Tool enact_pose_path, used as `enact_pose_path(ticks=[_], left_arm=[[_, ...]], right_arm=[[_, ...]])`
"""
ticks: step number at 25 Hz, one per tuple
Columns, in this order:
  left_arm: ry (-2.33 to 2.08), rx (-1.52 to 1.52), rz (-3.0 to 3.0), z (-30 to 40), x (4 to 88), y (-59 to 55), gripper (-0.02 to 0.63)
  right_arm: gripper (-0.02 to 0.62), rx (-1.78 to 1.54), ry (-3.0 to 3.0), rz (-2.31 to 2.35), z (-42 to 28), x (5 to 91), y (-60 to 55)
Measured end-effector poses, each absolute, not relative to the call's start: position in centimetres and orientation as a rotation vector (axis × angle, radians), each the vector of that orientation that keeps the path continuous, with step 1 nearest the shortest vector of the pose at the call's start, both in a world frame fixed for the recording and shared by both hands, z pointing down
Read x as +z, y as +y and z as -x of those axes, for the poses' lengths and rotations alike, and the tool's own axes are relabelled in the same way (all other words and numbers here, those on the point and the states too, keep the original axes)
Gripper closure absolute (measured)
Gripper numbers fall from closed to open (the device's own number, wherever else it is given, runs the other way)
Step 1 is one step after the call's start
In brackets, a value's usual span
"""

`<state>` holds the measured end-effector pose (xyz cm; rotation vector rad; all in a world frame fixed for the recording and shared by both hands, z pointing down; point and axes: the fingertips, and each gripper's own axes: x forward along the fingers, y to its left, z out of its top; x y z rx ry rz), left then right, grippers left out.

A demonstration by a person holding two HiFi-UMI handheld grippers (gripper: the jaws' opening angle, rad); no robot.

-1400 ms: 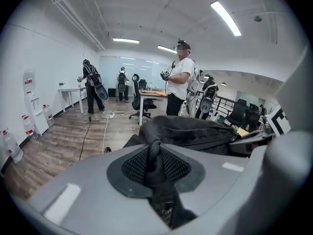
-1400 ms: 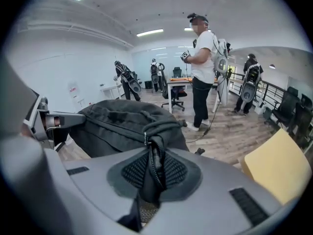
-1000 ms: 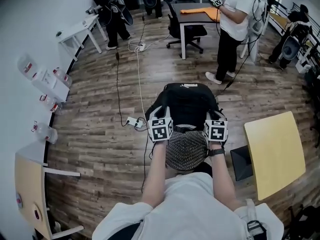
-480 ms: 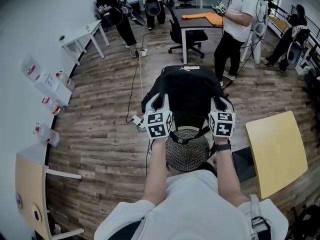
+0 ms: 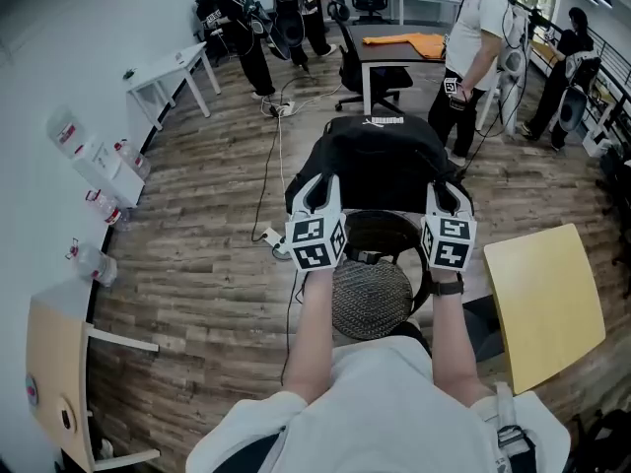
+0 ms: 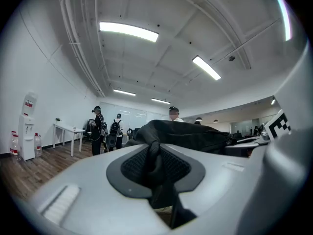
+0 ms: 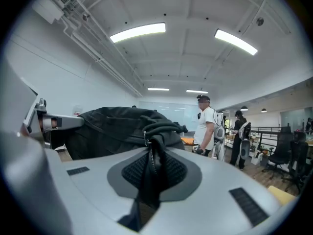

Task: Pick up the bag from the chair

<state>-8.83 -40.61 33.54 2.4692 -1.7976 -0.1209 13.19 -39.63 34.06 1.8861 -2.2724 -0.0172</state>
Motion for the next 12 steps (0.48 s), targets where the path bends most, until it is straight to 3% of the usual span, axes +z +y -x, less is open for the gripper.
enact_pose_path(ticks=[12], left_arm=[[-1.788, -0.180, -2.509, 7.7, 32.3, -39.7, 0.534]], right_arm=[[0.551, -0.064, -2.288, -1.910, -14.7, 32.5, -38.5]])
